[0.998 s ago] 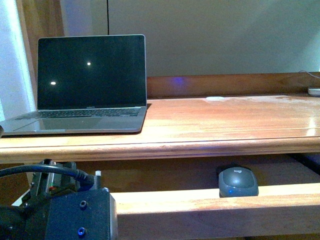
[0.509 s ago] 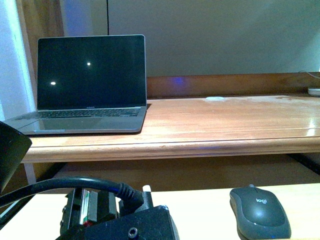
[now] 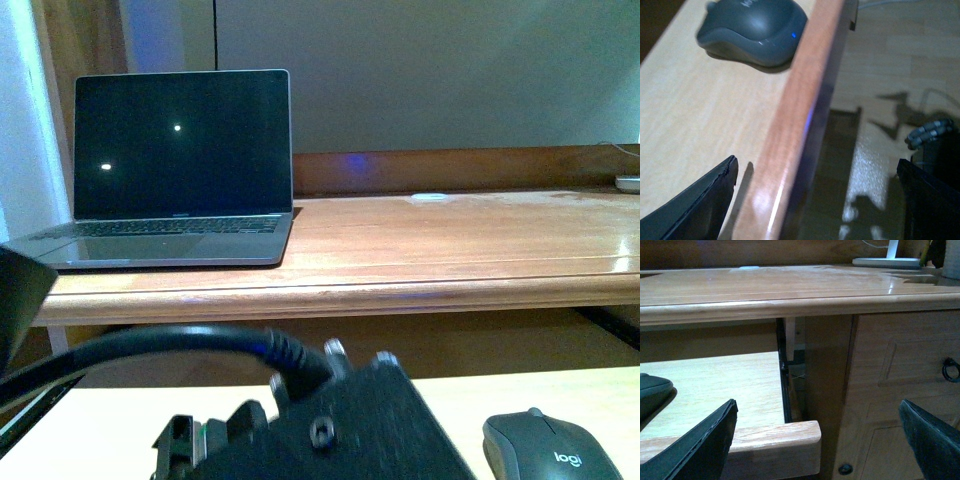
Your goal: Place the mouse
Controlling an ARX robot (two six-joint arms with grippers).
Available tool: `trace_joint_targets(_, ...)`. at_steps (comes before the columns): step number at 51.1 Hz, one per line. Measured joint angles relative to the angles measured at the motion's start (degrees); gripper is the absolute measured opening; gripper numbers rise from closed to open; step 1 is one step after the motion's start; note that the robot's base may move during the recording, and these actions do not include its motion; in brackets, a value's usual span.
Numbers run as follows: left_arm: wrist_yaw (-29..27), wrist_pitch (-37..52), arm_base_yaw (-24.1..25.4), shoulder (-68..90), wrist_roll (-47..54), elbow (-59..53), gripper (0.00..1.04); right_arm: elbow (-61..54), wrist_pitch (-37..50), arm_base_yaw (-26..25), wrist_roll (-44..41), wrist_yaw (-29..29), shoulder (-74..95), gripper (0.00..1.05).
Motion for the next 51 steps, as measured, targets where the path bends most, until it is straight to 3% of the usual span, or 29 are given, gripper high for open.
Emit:
trace_joint_targets(15, -2.89, 11.04, 4.09, -4.17, -17.75, 5.88, 0.97, 0.00, 0.00, 0.00, 0.00, 0.00, 0.00, 0.97)
trace_joint_targets(23, -11.30, 15.50, 4.57, -10.14, -27.58, 7.85, 0.97, 0.00, 0.00, 0.00, 0.00, 0.00, 0.00, 0.97)
trace_joint_targets(26, -17.42, 16.81, 4.52, -12.85, -28.98, 7.58, 0.97, 0.00, 0.00, 0.00, 0.00, -0.02, 0.00, 0.97)
trace_joint_targets(32, -35.43, 19.56, 4.46, -17.68, -30.60, 4.87, 0.97, 0.00, 0.00, 0.00, 0.00, 0.00, 0.00, 0.97)
trace_joint_targets(41, -54.42, 20.87, 2.14, -24.57, -31.32, -1.33, 0.97, 0.00, 0.00, 0.00, 0.00, -0.02, 0.00, 0.97)
trace_joint_targets(46, -67.45, 20.41, -3.32, -31.82, -31.08, -7.74, 0.97, 0.00, 0.00, 0.00, 0.00, 0.00, 0.00, 0.97)
trace_joint_targets(51, -76.63, 19.67, -8.33, -37.35, -31.10, -12.59, 0.97, 0.00, 0.00, 0.00, 0.00, -0.02, 0.00, 0.97)
